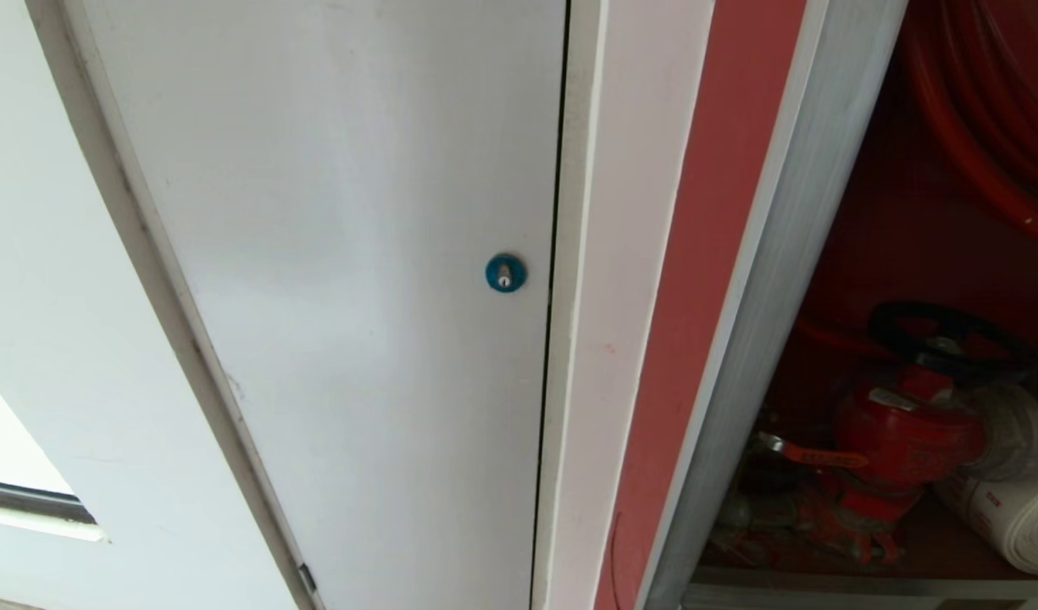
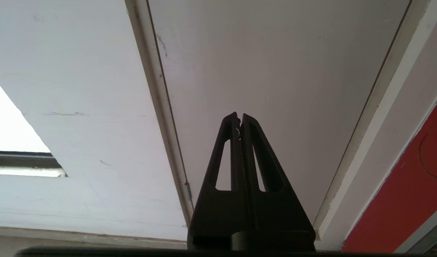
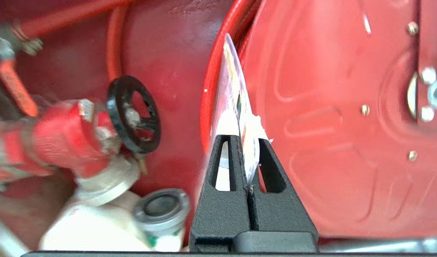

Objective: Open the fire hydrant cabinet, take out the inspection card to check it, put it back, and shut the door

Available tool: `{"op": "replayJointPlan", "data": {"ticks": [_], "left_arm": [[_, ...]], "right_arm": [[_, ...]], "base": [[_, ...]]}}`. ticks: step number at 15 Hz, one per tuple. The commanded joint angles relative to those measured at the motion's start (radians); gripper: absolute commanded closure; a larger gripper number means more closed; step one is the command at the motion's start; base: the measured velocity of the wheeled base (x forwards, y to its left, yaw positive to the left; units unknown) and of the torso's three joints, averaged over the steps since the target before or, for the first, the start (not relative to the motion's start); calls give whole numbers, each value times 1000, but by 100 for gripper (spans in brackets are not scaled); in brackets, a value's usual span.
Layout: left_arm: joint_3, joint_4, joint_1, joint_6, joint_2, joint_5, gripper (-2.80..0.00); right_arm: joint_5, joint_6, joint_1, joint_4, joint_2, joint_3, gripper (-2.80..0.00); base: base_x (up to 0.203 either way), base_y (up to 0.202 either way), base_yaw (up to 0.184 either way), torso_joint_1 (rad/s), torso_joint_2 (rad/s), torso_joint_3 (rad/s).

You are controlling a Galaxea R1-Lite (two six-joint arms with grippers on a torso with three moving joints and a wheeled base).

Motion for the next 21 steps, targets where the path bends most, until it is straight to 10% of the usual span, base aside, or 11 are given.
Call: {"op": "replayJointPlan", "data": {"ticks": [1, 7, 21], "left_arm": [[14, -2, 0, 0, 0, 0, 0], [14, 0, 0, 0, 0, 0, 0], [14, 0, 0, 0, 0, 0, 0]], "right_arm": [[22, 69, 0, 117, -19, -77, 0], [233, 432, -1, 500, -27, -286, 0], [925, 1142, -1, 492, 158, -299, 0]], "base": [[0, 0, 0, 0, 0, 0], [0, 0, 0, 0, 0, 0], [0, 0, 0, 0, 0, 0]]}}
